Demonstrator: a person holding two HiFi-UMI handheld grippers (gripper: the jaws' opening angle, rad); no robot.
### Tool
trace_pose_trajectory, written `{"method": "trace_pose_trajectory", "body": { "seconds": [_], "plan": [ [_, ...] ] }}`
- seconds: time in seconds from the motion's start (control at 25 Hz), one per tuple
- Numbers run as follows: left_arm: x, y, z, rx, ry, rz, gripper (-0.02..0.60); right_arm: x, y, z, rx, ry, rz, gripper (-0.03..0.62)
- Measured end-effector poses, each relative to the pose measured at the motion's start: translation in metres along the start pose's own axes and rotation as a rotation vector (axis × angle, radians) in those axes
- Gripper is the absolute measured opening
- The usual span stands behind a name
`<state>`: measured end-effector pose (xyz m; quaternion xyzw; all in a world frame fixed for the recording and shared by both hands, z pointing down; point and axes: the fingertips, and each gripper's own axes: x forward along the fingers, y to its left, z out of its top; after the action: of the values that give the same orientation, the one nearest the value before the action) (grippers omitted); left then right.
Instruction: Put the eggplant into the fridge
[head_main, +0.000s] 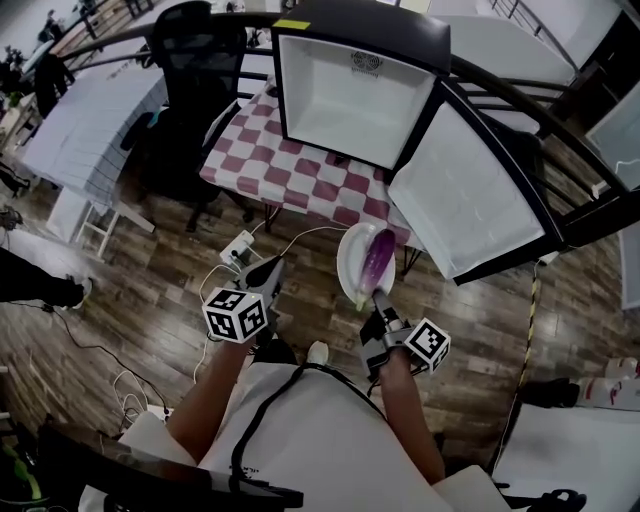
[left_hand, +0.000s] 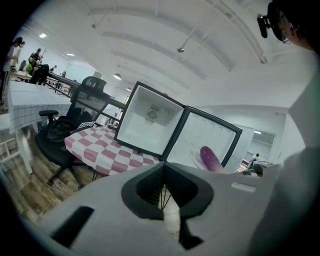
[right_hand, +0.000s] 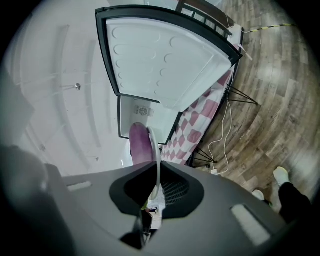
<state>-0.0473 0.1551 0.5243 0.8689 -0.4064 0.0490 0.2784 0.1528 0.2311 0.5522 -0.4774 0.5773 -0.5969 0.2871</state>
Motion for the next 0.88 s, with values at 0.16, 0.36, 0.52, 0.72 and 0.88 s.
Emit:
{"method": "trace_pose_trajectory", "body": {
  "seconds": [0.16, 0.36, 0.52, 0.72, 0.88],
  "plan": [
    [-0.006, 0.001, -0.005, -0.003, -0.011, 0.029, 0.000, -0.005, -0.003, 0.007, -0.009, 0.020, 0.007, 0.028],
    [-0.010, 0.003, -0.005, -0.016, -0.021, 0.063, 0.000, -0.005, -0.002, 0.014, 0.001, 0.028, 0.014, 0.029],
    [-0.007, -0.002, -0.004, -0.019, -0.022, 0.064, 0.000, -0.003, 0.003, 0.016, -0.003, 0.037, 0.018, 0.028],
    [0.001, -0.003, -0.002, -0.019, -0.026, 0.053, 0.000, 0.003, -0.003, 0.015, -0.001, 0.046, 0.012, 0.029],
    [0.013, 0.003, 0.001, -0.022, -0.024, 0.047, 0.000, 0.012, -0.006, 0.019, -0.002, 0.041, 0.002, 0.028]
  ]
}}
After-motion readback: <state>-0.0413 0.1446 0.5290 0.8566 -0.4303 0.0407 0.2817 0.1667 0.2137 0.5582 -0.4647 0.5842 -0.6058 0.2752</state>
